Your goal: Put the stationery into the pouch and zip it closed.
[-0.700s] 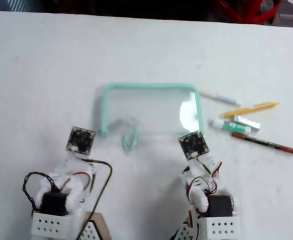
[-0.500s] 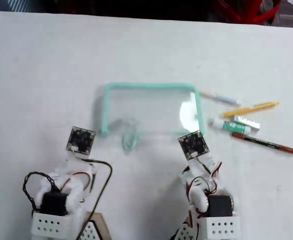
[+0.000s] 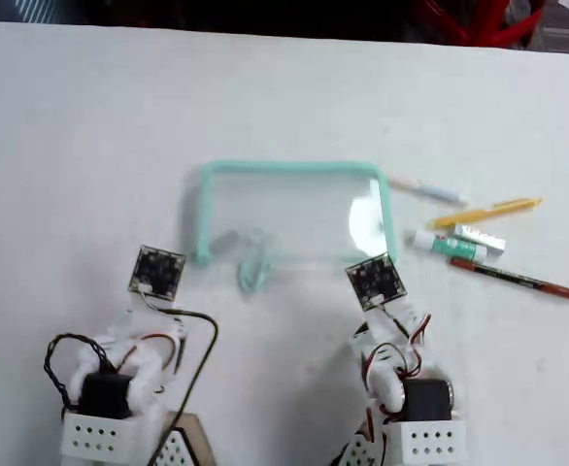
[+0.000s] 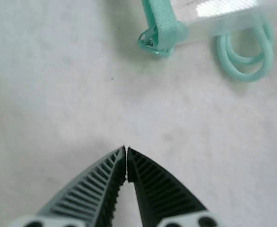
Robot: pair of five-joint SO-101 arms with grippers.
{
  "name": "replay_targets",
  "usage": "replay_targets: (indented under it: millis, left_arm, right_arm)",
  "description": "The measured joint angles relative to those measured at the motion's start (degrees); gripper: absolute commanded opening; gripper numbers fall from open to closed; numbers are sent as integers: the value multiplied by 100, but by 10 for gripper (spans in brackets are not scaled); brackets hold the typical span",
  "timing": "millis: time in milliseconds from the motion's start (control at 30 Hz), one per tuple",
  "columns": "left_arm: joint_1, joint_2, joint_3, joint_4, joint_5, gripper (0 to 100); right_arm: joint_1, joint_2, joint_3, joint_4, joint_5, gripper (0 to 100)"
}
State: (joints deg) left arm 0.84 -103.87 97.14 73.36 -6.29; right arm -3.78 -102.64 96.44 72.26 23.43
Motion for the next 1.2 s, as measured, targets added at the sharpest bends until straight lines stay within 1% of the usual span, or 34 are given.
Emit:
replay_targets:
  millis: [867,1033,1200]
  left_arm:
    - [0,0,0,0,0,24]
    - [0,0,0,0,0,24]
    - [0,0,0,0,0,28]
  right_arm:
    - [0,0,0,0,0,23]
    - [-167,0,0,0,0,22]
    - [-167,0,0,0,0,22]
